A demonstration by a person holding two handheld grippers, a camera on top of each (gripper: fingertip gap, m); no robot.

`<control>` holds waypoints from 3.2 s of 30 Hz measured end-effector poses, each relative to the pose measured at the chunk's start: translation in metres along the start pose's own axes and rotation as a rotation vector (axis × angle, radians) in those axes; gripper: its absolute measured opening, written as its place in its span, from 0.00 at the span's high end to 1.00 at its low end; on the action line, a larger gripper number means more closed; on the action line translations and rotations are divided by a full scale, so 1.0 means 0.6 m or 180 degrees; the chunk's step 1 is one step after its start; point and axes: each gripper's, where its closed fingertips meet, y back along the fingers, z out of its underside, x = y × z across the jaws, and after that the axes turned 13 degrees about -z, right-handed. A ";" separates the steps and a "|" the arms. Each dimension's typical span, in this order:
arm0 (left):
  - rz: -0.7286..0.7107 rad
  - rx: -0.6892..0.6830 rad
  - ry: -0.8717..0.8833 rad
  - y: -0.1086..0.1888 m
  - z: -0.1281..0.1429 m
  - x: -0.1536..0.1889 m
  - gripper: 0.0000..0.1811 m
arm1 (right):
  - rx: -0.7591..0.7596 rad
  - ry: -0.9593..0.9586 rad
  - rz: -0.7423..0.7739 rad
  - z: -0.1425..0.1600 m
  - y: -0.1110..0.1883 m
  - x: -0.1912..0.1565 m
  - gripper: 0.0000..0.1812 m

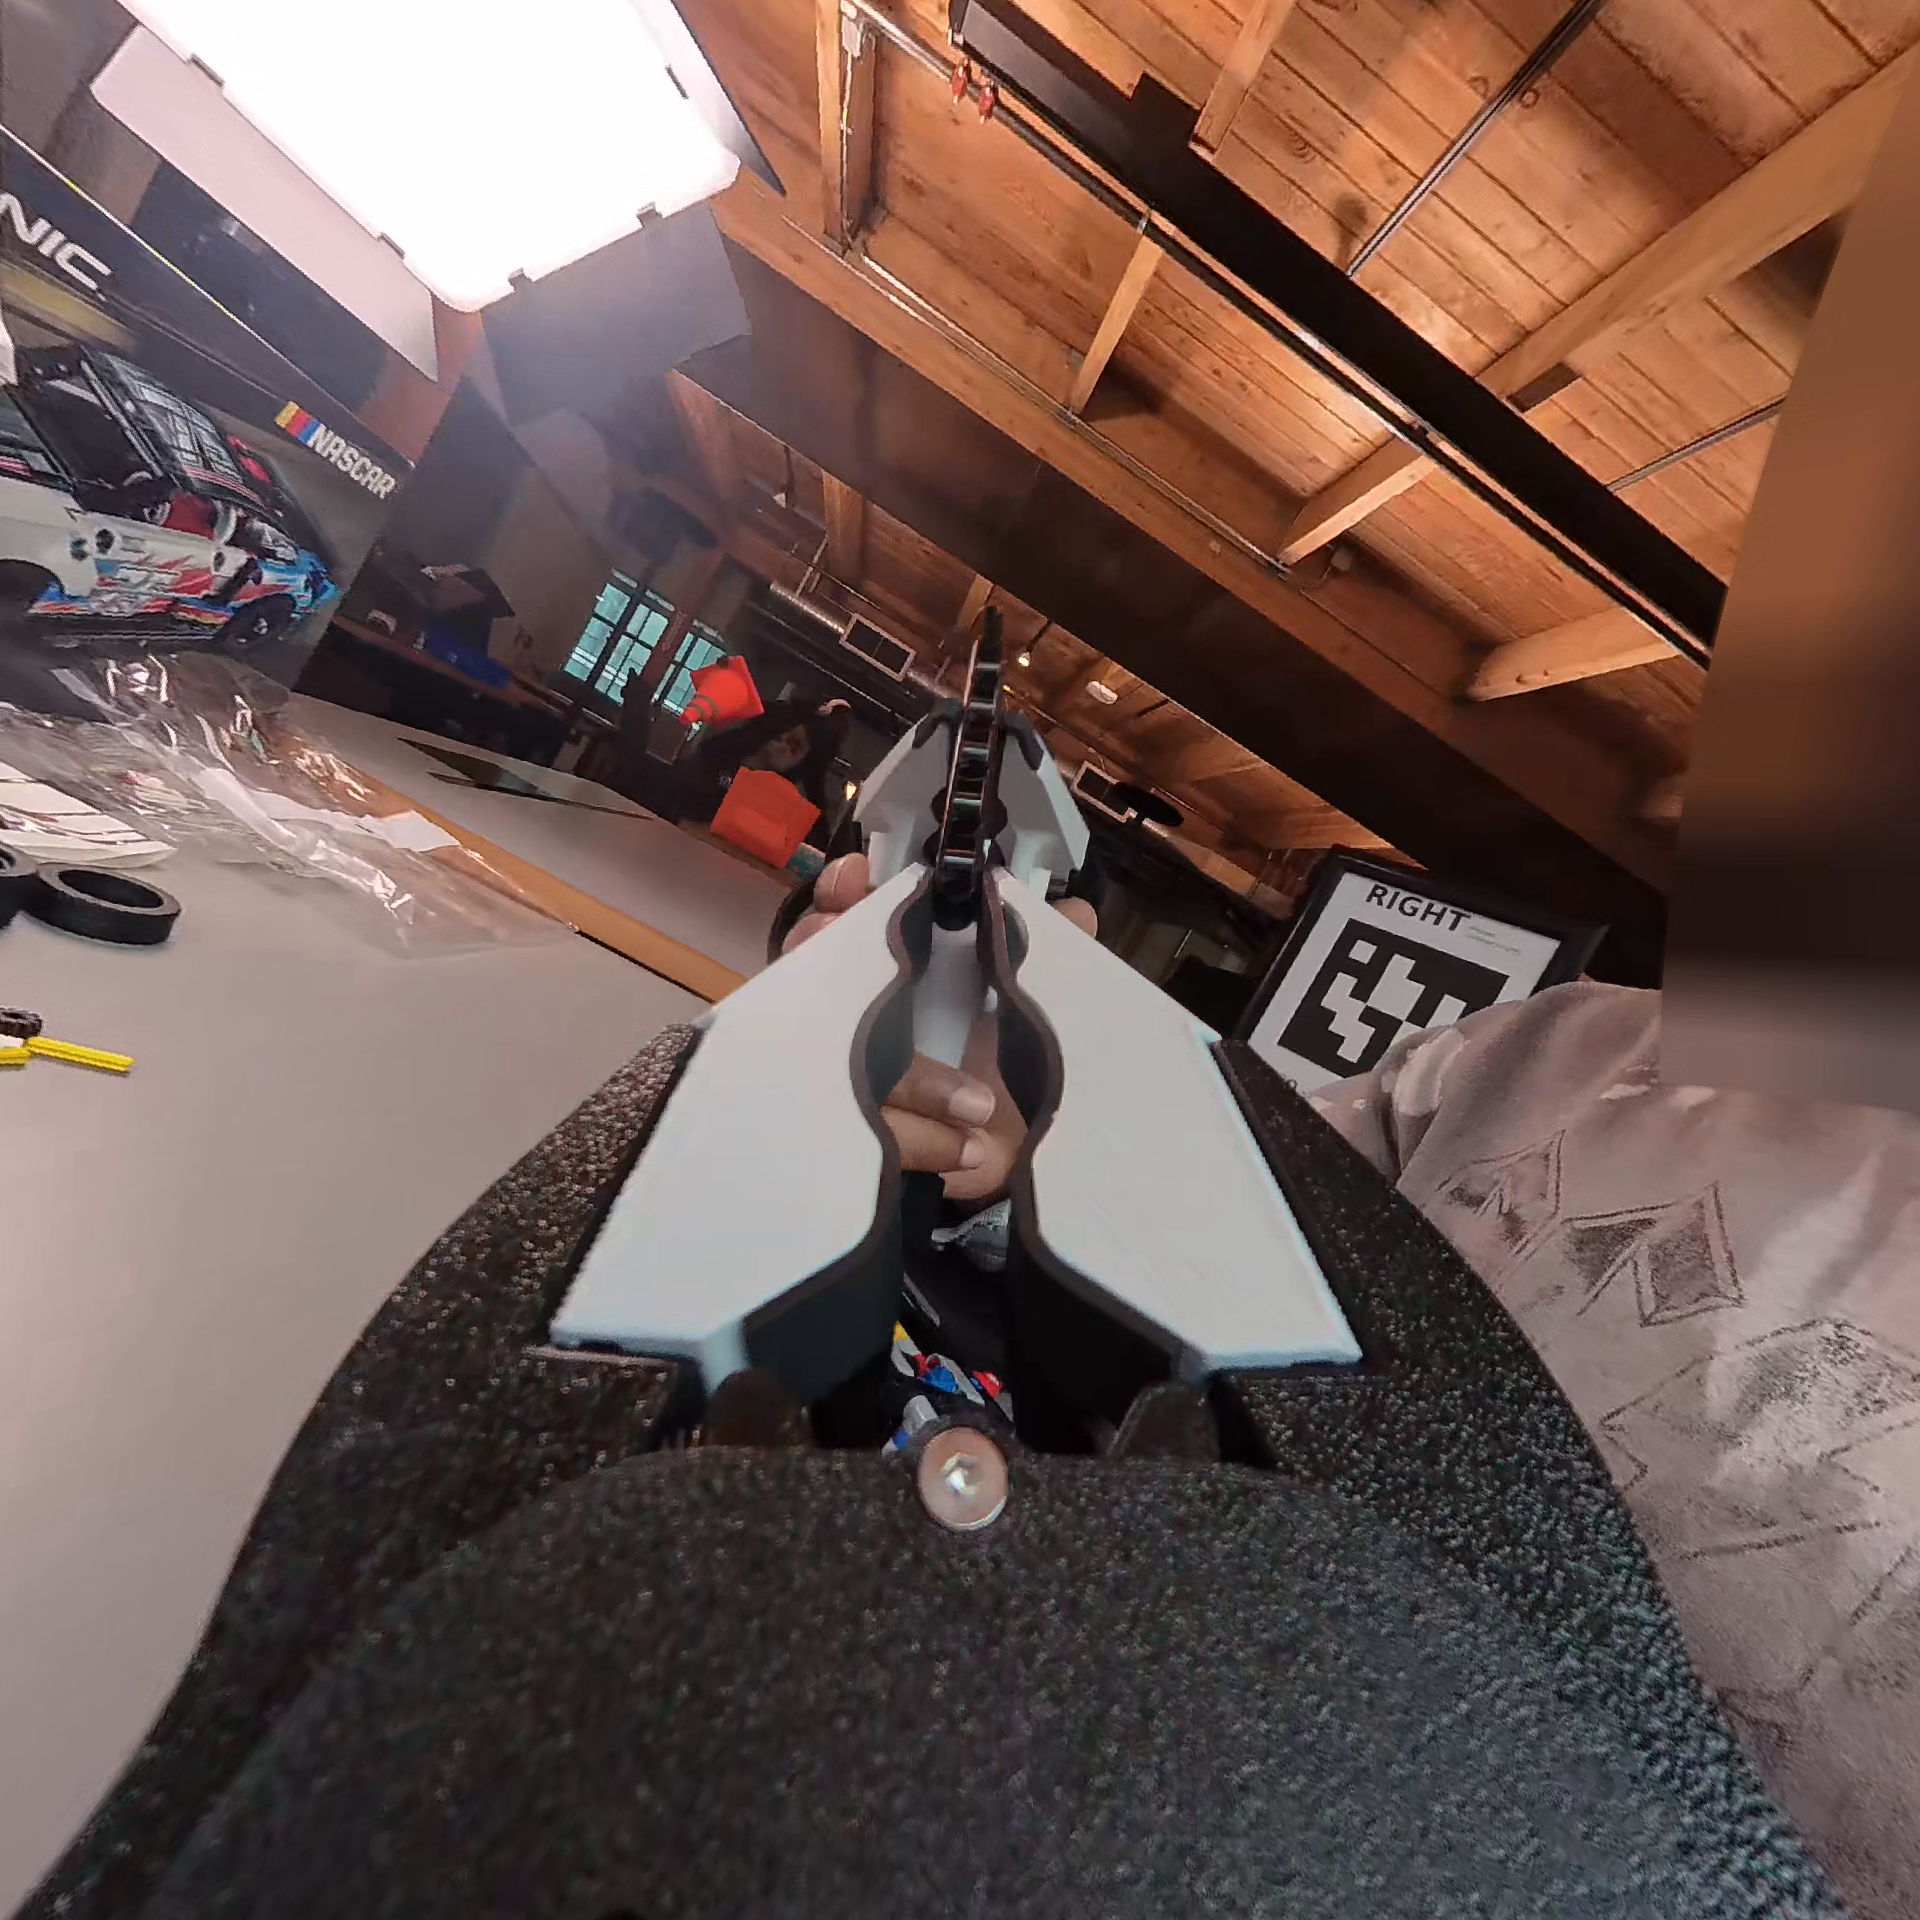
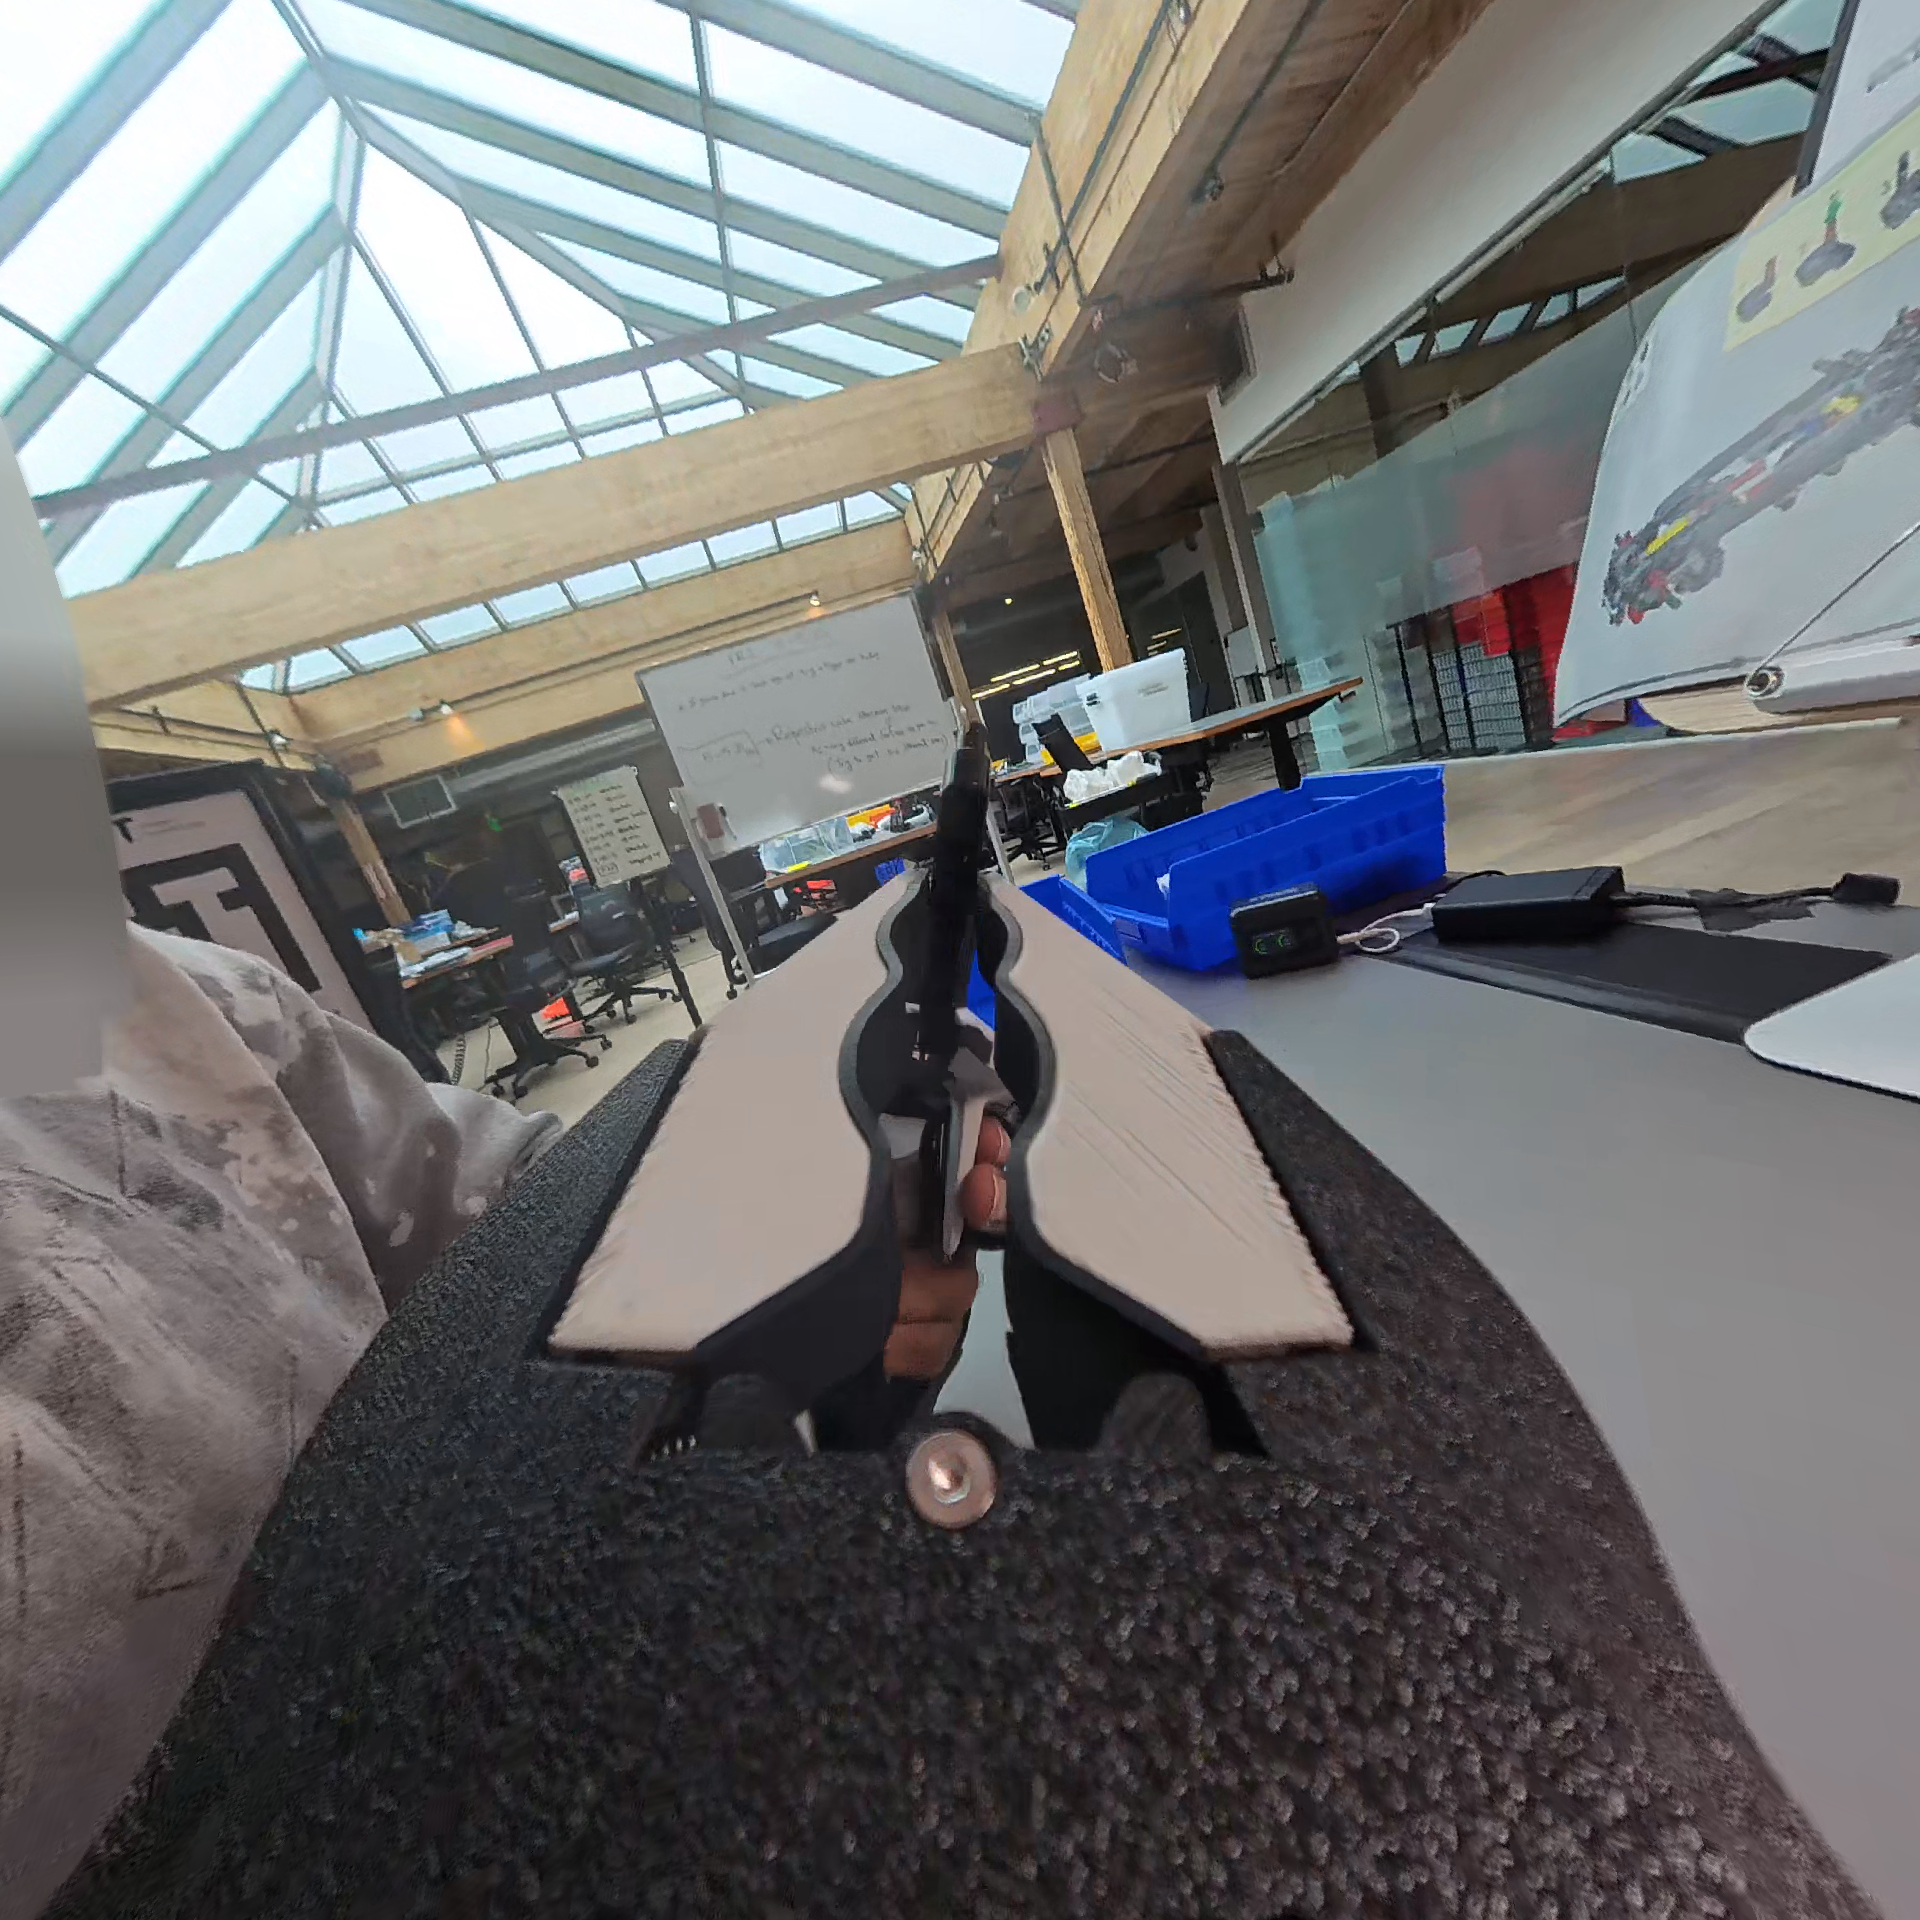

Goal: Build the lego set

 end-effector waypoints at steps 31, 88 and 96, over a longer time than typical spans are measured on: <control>0.0093 -0.0847 -0.1187 0.012 0.023 0.044 0.99 | -0.1884 0.0382 -0.0325 0.125 0.007 -0.048 0.96; -0.0226 -0.1423 -0.0925 -0.013 0.085 -0.003 0.78 | -0.0295 -0.0290 -0.0100 0.025 0.007 0.002 0.96; -0.0447 -0.1327 -0.1308 -0.002 0.059 -0.014 0.96 | -0.0687 0.0221 -0.0031 0.038 0.010 -0.005 0.95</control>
